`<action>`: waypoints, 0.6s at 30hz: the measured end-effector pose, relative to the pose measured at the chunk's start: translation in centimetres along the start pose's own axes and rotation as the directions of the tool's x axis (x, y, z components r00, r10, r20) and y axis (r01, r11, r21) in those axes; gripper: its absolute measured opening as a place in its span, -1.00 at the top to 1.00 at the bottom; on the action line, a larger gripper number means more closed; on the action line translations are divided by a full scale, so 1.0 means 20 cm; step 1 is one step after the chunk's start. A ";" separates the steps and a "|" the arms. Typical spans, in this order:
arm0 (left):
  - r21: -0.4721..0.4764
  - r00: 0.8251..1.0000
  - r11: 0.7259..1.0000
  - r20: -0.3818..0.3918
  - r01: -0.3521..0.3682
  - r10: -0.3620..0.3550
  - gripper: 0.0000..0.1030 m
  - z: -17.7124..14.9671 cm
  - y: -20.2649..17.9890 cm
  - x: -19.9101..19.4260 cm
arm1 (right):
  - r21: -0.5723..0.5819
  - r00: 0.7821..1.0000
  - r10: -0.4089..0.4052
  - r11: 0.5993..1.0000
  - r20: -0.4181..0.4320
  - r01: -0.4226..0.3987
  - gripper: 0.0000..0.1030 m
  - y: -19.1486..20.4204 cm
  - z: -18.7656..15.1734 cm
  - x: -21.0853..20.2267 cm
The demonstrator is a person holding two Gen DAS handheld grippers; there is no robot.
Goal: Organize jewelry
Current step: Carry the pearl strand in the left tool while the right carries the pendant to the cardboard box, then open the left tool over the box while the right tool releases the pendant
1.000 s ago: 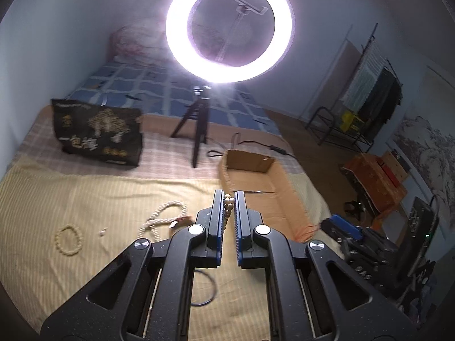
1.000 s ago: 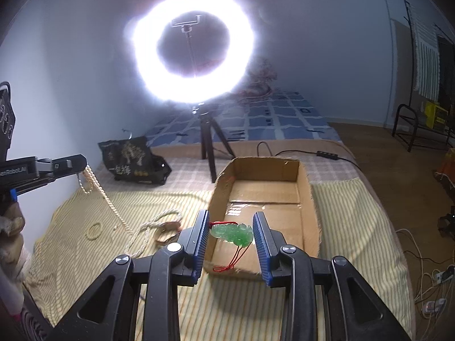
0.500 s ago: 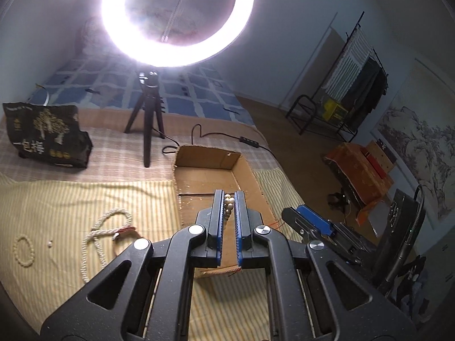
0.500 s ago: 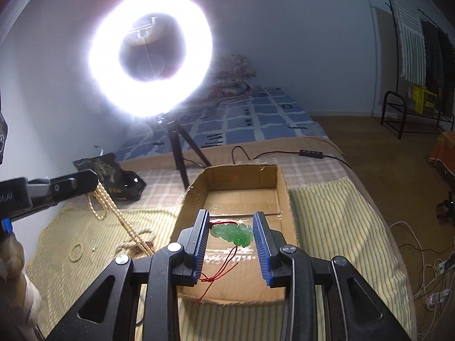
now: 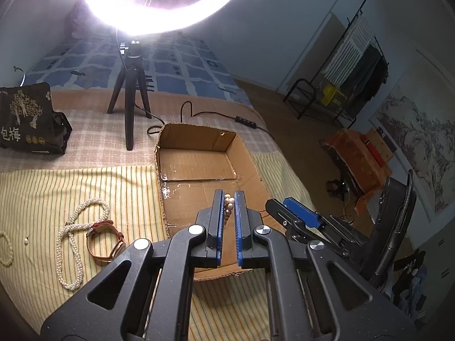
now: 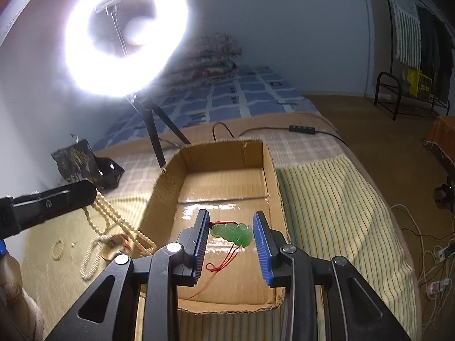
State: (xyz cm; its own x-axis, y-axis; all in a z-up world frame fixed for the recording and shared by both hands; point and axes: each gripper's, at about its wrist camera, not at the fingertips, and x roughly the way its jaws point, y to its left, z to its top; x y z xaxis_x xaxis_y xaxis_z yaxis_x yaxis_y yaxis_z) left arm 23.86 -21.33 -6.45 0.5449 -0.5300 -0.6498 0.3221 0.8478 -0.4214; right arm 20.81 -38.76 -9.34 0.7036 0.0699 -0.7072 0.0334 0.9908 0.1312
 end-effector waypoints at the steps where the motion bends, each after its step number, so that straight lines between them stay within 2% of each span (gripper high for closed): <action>1: 0.000 1.000 1.000 -0.005 -0.001 0.001 0.91 0.00 0.01 0.01 | -0.002 1.000 -0.003 1.000 -0.005 0.003 0.37 0.00 0.00 0.01; 3: 0.000 1.000 1.000 -0.021 -0.002 0.002 0.91 -0.01 0.02 0.04 | -0.009 1.000 -0.003 1.000 -0.014 0.003 0.33 0.00 -0.01 0.02; 5: -0.002 0.999 1.000 -0.040 -0.019 0.019 0.90 -0.02 0.03 0.07 | -0.019 1.000 -0.009 1.000 -0.029 0.008 -0.12 -0.01 -0.02 0.03; 6: 0.002 0.999 1.000 -0.044 -0.023 0.023 0.78 -0.02 0.04 0.08 | -0.022 0.999 -0.025 0.999 -0.028 0.025 -0.50 -0.01 -0.03 0.03; 7: 0.010 0.998 1.000 -0.049 -0.030 0.031 0.63 -0.02 0.04 0.08 | -0.022 0.999 -0.037 0.999 -0.020 0.037 -0.73 -0.01 -0.03 0.03; 8: 0.015 0.997 0.999 -0.052 -0.048 0.048 0.21 -0.03 0.04 0.09 | -0.023 0.999 -0.052 0.998 -0.007 0.052 -0.76 -0.02 -0.03 0.02; 9: 0.017 0.997 0.998 -0.046 -0.056 0.057 -0.02 -0.03 0.04 0.08 | -0.025 0.998 -0.058 0.998 -0.004 0.058 -0.75 -0.02 -0.04 0.01; 14: 0.044 0.995 0.995 -0.022 -0.092 0.093 -0.03 -0.03 0.03 0.05 | -0.020 0.996 -0.084 0.996 0.000 0.084 -0.88 -0.05 -0.03 -0.01; 18: 0.054 0.994 0.993 -0.016 -0.105 0.106 -0.04 -0.03 0.03 0.04 | -0.019 0.995 -0.095 0.995 0.002 0.095 -0.89 -0.05 -0.02 -0.03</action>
State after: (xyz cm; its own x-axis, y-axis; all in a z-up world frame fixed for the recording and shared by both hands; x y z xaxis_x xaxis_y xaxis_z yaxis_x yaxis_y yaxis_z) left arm 24.00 -21.19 -7.65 0.5635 -0.4374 -0.7008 0.3041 0.8986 -0.3164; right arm 20.07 -39.71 -9.38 0.6983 -0.0248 -0.7153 0.0867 0.9950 0.0502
